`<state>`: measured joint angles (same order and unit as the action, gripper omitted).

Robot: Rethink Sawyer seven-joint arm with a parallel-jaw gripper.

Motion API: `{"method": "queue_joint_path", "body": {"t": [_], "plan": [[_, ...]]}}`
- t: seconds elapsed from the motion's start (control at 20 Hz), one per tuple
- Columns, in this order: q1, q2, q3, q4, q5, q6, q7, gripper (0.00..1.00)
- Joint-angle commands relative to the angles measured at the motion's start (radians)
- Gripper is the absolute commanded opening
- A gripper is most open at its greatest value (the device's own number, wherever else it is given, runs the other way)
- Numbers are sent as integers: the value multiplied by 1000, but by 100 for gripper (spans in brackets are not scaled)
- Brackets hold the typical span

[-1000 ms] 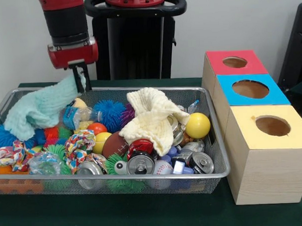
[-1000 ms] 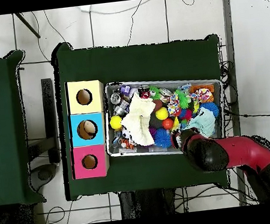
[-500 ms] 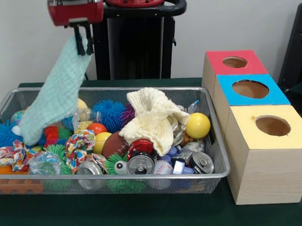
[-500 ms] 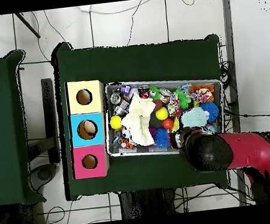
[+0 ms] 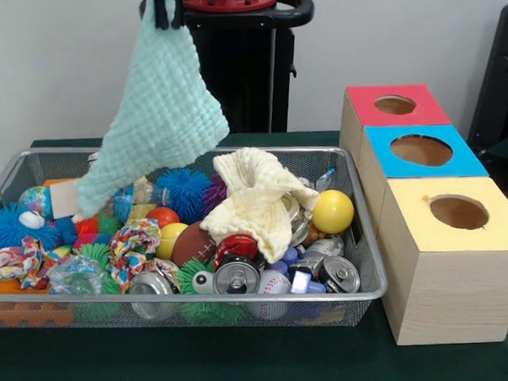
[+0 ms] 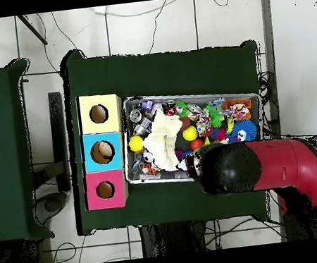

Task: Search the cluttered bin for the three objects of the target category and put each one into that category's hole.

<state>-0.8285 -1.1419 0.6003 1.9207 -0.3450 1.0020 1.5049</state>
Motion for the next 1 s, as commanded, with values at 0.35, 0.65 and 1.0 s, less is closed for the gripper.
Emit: {"method": "queue_joint_path", "body": {"t": [0.35,0.65,1.0], "plan": [[86,-71,-19,-150,42,203,32,0],[98,-92,-34,-132,59,188,31,0],[137,-165,-45,-126,106,241,56,0]]}}
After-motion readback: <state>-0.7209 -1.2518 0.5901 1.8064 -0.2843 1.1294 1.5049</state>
